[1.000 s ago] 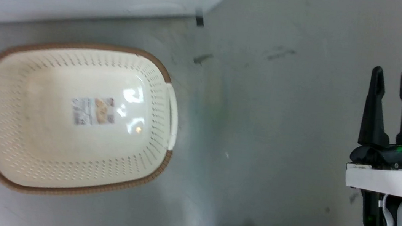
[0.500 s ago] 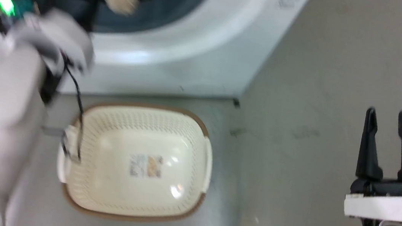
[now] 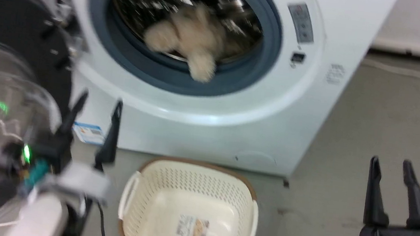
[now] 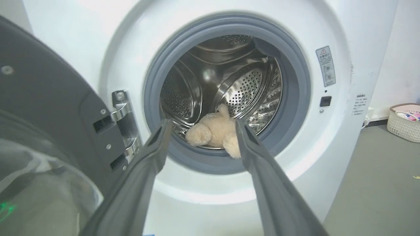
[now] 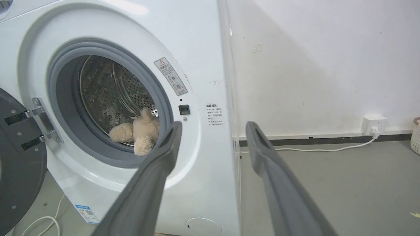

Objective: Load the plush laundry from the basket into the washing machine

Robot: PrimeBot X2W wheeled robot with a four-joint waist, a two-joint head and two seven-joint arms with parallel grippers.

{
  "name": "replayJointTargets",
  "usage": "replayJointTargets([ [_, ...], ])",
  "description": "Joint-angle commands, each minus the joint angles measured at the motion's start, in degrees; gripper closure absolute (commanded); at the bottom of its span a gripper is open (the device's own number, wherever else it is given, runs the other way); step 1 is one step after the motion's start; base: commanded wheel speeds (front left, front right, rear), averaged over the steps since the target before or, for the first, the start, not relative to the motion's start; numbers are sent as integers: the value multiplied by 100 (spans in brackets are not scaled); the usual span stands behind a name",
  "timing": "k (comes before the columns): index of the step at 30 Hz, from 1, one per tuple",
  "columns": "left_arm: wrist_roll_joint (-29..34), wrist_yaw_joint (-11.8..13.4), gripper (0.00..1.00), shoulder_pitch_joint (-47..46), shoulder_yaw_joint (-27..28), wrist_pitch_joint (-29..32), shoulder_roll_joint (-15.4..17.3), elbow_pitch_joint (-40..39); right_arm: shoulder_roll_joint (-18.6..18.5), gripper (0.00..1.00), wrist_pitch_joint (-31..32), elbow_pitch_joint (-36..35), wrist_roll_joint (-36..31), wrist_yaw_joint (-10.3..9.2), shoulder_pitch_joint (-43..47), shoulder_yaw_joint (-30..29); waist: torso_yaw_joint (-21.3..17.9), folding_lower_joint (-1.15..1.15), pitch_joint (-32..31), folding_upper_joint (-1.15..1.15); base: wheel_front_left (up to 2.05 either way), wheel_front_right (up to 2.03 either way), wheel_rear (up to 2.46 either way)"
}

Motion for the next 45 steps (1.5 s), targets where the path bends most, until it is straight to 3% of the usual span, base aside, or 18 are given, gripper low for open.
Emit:
replayJointTargets([
  [1, 22, 27, 0, 100, 13, -23, -40, -50, -6, 0, -24, 9, -41, 5, 86, 2, 271, 2, -308, 0, 0, 0, 0],
  [8, 249, -29, 0, 1295, -50, -23, -353, -549, -6, 0, -24, -9, -445, 5, 484, 151, 441, 2, -626, 0, 0, 0, 0],
  [26, 615, -188, 0, 1817, 211, -24, -773, -471, -6, 0, -24, 151, -435, 5, 751, 298, 302, 2, -679, 0, 0, 0, 0],
  [27, 612, -199, 100, 1755, 212, 1, -773, -464, 1, 100, 0, 143, -437, 0, 698, 294, 301, 2, -678, 0, 0, 0, 0],
  [45, 716, -239, 100, 1745, 346, 165, -886, -488, 0, 100, 159, 123, -510, 0, 660, 316, 282, 2, -669, 0, 0, 0, 0],
])
